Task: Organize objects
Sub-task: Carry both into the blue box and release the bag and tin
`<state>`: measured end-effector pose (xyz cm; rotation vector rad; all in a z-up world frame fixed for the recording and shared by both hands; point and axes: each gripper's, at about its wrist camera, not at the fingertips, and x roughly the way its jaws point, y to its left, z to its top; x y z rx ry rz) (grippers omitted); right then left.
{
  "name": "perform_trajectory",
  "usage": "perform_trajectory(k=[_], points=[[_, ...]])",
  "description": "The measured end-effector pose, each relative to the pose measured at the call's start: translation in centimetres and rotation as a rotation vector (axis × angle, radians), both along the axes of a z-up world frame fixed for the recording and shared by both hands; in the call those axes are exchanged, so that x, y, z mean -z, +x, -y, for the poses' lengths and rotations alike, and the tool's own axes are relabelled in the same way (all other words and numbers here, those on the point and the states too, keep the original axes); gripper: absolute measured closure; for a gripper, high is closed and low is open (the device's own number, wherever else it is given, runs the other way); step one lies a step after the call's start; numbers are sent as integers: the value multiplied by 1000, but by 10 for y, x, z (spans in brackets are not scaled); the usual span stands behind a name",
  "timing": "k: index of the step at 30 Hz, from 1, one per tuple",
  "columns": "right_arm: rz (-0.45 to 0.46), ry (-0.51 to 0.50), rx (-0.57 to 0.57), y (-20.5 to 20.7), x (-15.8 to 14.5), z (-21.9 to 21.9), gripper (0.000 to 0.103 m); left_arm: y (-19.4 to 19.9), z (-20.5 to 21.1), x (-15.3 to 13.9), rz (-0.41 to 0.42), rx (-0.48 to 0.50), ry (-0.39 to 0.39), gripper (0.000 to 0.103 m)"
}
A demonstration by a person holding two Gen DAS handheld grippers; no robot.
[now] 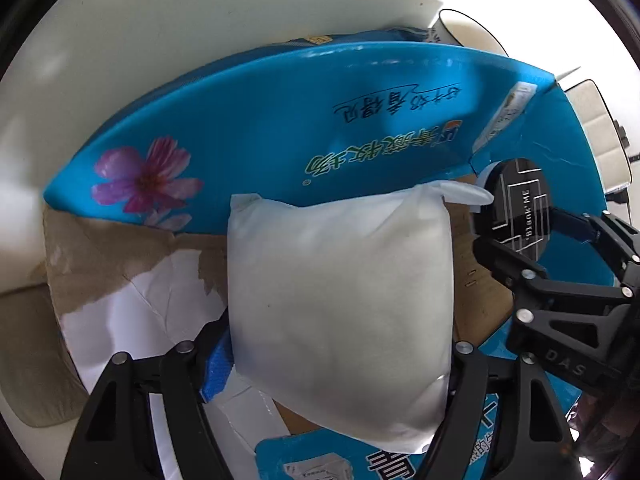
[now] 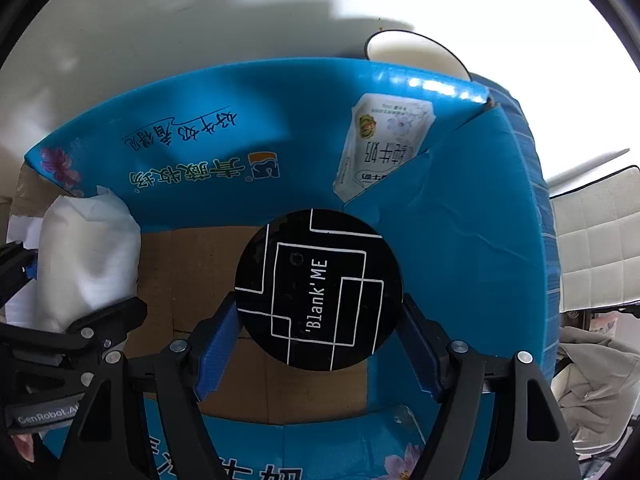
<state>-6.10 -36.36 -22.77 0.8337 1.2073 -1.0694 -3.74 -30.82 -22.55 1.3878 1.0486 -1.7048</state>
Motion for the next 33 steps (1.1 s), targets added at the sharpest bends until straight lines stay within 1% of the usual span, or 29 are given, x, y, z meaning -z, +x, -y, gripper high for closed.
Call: perform_trajectory(k=[7, 9, 11, 14, 16, 17, 18, 19, 20, 23, 25, 26, 27, 29, 30, 32, 33], points=[[-31, 51, -33, 5, 39, 10, 25, 5, -5, 12, -1, -27, 44, 26], [-32, 80, -34, 4, 50, 11, 25, 5, -7, 15, -3, -18, 59, 25], [-26, 81, -31, 1, 54, 10, 25, 4, -10, 13, -7, 0, 52, 23], [3, 87, -20, -5, 55, 6, 22, 5, -16, 0, -49, 0, 22, 9], [11, 76, -14, -11, 50, 1, 16, 5, -21, -12, -31, -3, -12, 5], [22, 73, -7, -16, 46, -2, 15, 7, -23, -18, -38, -11, -22, 2], [34, 64, 5, -22, 41, -5, 10, 10, -25, -24, -55, -22, -31, 0], [47, 55, 14, -28, 35, -8, 2, 14, -28, -31, -74, -29, -42, 0], [60, 48, 13, -33, 29, -13, 0, 17, -31, -38, -79, -29, -56, 0], [43, 21, -7, -43, 13, -34, 0, 27, -46, -60, -100, -19, -93, 0], [26, 12, -23, -48, 4, -51, 0, 32, -59, -74, -121, 5, -109, 0], [27, 13, -30, -51, 0, -60, 0, 29, -62, -80, -129, 22, -112, 0], [15, 3, -34, -53, -4, -69, 0, 38, -56, -85, -140, 36, -111, 0], [13, -18, -43, -62, -15, -88, 0, 53, -72, -95, -156, 52, -121, 0], [10, -27, -43, -65, -19, -98, 0, 59, -64, -100, -166, 60, -124, 0], [14, -48, -42, -72, -29, -117, 0, 61, -77, -107, -180, 81, -133, 0], [8, -58, -42, -66, -35, -105, 0, 62, -83, -112, -188, 94, -138, 0]])
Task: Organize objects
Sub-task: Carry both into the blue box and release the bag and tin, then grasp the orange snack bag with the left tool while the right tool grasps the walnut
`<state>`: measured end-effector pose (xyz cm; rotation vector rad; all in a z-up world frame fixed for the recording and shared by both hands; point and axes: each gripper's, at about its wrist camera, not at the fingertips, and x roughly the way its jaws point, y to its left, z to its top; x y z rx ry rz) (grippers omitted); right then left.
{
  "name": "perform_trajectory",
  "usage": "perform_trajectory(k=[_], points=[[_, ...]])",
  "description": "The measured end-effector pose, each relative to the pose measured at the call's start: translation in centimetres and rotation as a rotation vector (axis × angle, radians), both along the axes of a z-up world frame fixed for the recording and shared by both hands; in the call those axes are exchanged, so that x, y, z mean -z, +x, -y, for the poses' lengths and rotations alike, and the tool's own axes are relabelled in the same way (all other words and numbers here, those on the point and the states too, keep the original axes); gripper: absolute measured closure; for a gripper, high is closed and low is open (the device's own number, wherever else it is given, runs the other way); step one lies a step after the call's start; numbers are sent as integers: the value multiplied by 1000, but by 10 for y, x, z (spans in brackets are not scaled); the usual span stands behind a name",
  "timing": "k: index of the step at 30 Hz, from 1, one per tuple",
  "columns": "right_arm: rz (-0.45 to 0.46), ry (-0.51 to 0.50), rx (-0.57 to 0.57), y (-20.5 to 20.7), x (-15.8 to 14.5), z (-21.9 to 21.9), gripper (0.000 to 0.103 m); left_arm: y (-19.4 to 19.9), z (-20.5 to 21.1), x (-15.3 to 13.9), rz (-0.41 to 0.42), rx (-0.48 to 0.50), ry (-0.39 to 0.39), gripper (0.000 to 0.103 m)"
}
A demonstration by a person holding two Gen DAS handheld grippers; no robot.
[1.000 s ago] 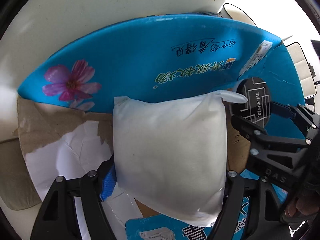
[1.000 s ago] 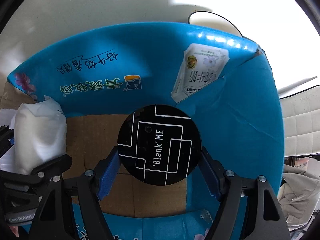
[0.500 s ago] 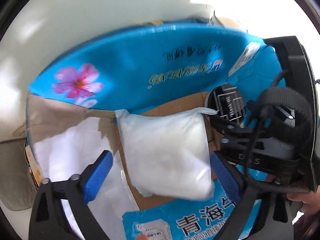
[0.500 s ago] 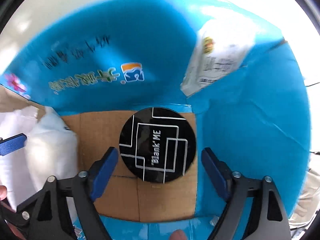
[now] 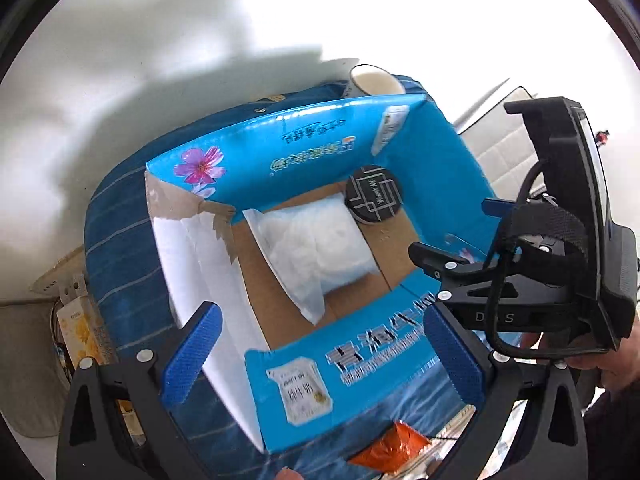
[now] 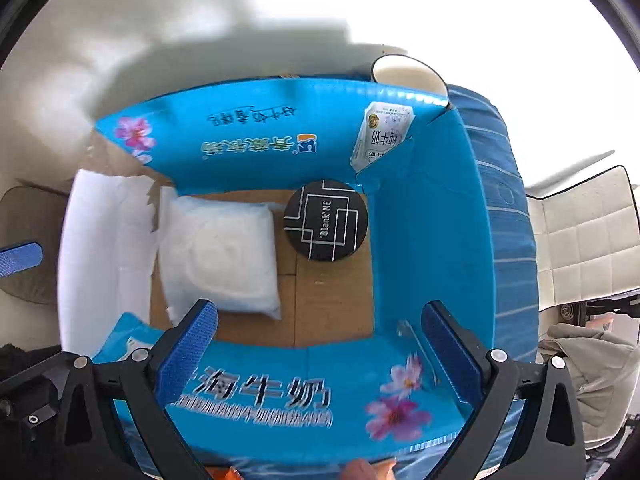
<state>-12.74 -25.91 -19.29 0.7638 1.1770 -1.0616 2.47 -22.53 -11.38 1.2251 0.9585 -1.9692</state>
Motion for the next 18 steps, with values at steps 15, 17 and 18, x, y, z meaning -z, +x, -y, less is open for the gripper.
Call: perform_trajectory(k=[15, 17, 18], points=[[35, -151, 186, 10, -110, -112, 0, -1, -94, -69, -87, 251, -70, 0], [14, -163, 272, -9, -112, -136, 0, -8, -107, -72, -93, 295, -114, 0], [7, -161, 324, -19, -111, -148, 0, -13, -113, -73, -87, 324, -148, 0]])
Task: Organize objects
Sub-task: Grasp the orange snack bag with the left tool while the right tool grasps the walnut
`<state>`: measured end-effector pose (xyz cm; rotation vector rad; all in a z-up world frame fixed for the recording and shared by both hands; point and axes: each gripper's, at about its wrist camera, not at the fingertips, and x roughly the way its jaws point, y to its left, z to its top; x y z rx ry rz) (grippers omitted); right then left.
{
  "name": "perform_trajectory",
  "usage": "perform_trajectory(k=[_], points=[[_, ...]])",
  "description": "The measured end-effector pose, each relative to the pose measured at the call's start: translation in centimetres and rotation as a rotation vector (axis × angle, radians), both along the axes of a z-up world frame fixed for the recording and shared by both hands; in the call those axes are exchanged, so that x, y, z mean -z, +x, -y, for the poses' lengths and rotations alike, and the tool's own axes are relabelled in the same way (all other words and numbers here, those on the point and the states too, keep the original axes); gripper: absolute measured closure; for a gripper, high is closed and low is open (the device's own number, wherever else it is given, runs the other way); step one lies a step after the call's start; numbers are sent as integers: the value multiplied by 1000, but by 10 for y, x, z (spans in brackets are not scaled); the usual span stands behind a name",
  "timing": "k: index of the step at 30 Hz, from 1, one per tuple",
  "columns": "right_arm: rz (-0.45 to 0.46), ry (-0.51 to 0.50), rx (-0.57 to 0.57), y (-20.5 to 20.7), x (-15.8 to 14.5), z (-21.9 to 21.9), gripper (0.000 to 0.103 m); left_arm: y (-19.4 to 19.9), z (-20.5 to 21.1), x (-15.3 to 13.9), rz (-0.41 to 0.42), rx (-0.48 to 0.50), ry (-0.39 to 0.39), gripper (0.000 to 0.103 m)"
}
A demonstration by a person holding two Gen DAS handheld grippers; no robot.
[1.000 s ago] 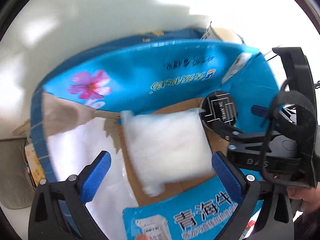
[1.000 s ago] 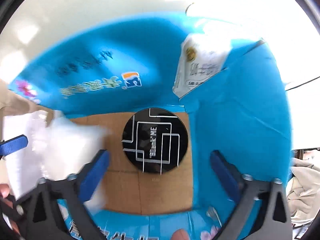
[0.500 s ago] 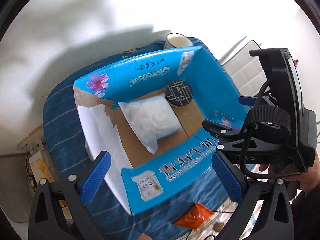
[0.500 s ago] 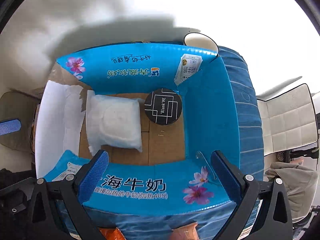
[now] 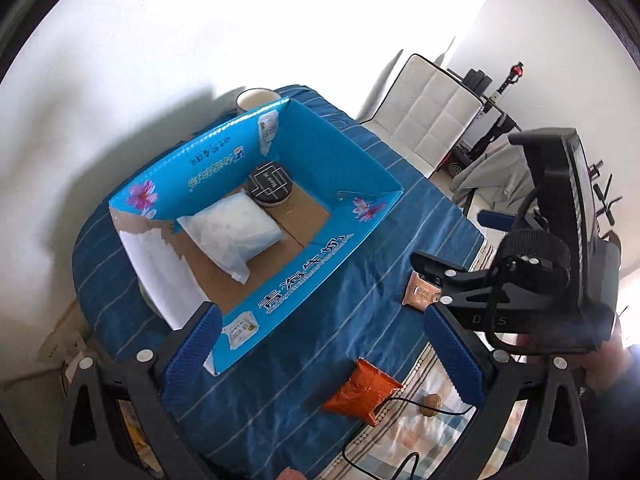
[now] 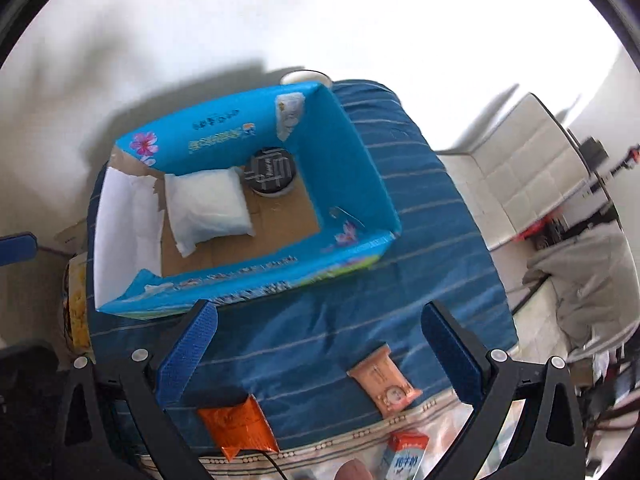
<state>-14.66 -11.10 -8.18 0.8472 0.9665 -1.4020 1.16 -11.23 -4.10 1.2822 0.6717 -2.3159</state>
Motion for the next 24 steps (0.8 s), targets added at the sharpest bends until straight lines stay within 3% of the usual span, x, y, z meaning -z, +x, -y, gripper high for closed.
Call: perform_trajectory(k=[3, 5, 11, 14, 17, 19, 21, 24], points=[[39, 10, 180, -36, 7, -45, 0, -17, -19, 6, 25, 99, -94, 0], [54, 35, 309, -57, 16, -80, 0, -29, -33, 23, 93, 187, -116, 0], [84, 159, 634, -85, 70, -184, 0, -54, -77, 102, 304, 389, -117, 1], [205, 214, 781, -84, 111, -227, 0, -62, -106, 140, 370, 489, -149, 1], [302, 237, 923, -77, 150, -257, 13, -66, -131, 178, 460, 571, -149, 1], [361, 242, 993, -72, 172, -267, 35, -66, -142, 197, 502, 594, -154, 1], [392, 245, 1035, -67, 188, -274, 45, -66, -148, 214, 542, 607, -157, 1], [426, 222, 1057, -59, 199, -277, 46, -66, -152, 231, 572, 603, -141, 2]])
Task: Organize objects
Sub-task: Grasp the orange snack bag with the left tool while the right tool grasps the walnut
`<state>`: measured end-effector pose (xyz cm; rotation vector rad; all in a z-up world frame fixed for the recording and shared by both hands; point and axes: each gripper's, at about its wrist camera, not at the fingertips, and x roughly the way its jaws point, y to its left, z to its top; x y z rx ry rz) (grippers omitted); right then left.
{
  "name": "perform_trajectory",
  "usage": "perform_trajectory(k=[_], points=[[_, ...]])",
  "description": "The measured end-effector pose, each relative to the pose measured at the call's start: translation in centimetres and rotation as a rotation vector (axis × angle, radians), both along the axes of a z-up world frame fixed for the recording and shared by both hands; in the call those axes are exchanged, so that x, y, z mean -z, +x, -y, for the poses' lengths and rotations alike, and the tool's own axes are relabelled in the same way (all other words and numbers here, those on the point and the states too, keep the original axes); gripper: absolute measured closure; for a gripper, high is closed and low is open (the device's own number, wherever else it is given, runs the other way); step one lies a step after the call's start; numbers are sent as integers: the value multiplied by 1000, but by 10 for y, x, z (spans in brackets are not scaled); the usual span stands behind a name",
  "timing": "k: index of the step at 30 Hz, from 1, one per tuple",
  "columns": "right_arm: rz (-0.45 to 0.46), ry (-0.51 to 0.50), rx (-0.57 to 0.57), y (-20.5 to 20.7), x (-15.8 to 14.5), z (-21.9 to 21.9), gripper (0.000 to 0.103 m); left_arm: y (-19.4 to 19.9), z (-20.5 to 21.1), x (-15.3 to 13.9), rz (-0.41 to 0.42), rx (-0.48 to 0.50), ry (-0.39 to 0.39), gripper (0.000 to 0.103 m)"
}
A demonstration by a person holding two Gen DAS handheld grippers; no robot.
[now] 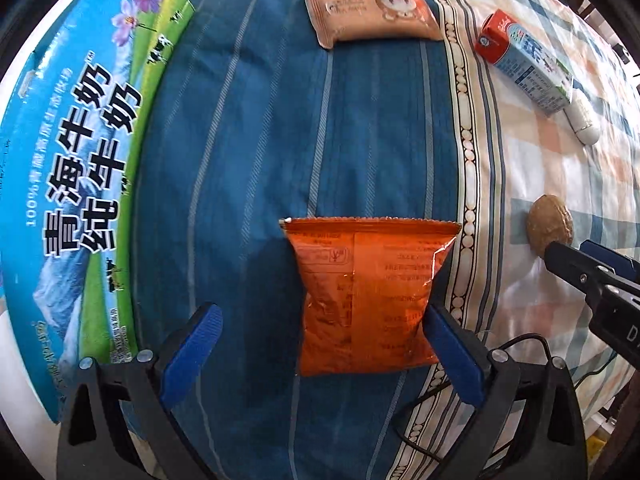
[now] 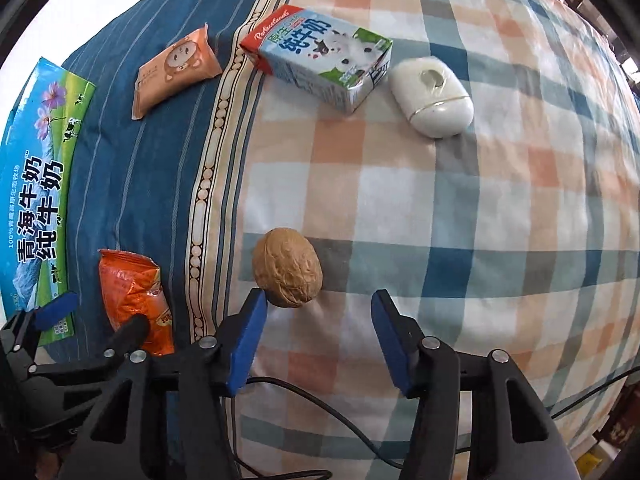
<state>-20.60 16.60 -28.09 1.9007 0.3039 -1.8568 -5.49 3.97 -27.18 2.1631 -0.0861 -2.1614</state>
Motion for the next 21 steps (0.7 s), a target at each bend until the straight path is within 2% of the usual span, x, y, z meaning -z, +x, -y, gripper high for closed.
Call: perform_trajectory(k=[2, 4, 5, 6, 7, 13, 21], points=[[-6, -10, -4, 5, 2, 1, 47, 0, 0, 7, 2, -14, 20, 7], [-13, -10, -15, 10, 3, 4, 51, 1, -1, 11, 1, -20, 7, 23], [-12, -8, -23, 13, 5, 5, 53, 2, -2, 11, -6, -25, -2, 27], [-11, -6, -27, 15, 7, 6, 58, 3, -2, 10, -12, -29, -11, 36], [-12, 1, -33, 17, 8, 7, 64, 5, -3, 8, -19, -24, -23, 50], [-40, -8, -44, 31, 6, 4, 65, 19, -4, -9, -44, -33, -13, 59], [-117, -40, -127, 73, -28, -10, 66, 53, -8, -60, -143, 1, -45, 60]])
